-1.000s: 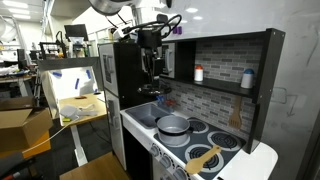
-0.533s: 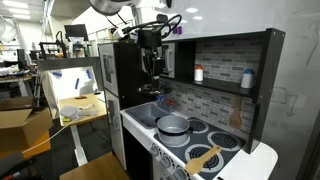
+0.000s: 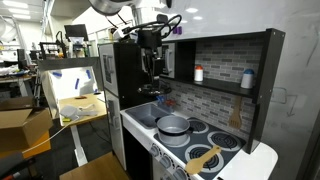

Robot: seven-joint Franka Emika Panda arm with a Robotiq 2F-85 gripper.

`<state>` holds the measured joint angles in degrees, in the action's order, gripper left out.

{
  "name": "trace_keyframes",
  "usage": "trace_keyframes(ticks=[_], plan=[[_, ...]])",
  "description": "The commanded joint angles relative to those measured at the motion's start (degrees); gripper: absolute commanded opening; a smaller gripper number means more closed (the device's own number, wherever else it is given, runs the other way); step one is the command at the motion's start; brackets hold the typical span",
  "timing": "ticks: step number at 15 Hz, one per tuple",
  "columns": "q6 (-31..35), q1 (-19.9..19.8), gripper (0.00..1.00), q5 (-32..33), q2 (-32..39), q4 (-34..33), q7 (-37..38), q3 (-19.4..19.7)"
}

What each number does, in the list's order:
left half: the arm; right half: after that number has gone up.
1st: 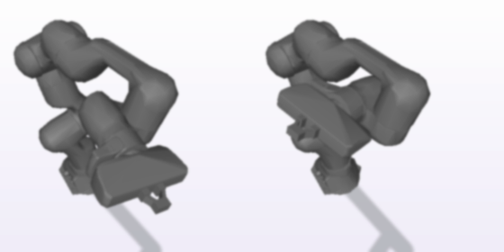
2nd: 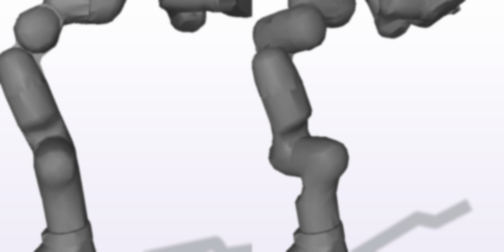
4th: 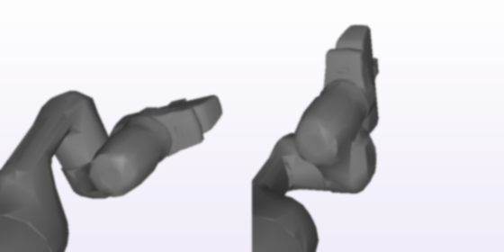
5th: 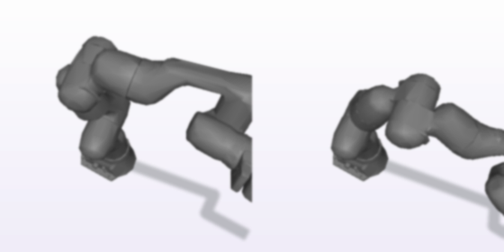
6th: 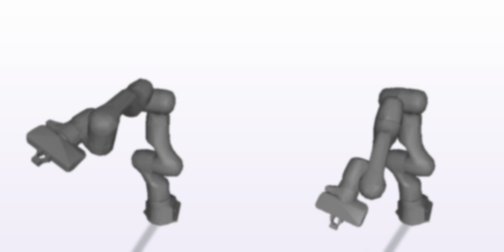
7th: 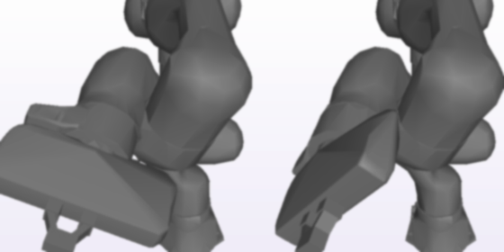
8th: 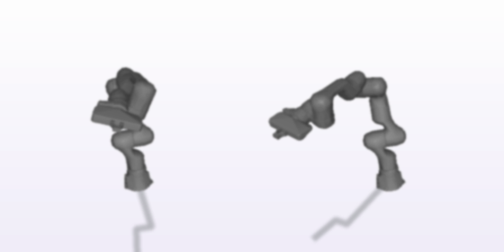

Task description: Take the lid from the top of the shelf and put it on the pot on the stove

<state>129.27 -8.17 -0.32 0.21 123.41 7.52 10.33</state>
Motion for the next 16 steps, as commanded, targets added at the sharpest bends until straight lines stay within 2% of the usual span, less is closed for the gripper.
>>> trace_keyframes(ticks=[1,7,16], plan=[[0.2,-0.5,0.08,-0.1,0.2,-0.1,0.0,-0.3],[2.4,-0.8,0.08,-0.7,1.5,0.9,-0.6,0.1],[9.8,-1.5,0.08,-3.4,5.4,1.8,-1.4,0.8]])
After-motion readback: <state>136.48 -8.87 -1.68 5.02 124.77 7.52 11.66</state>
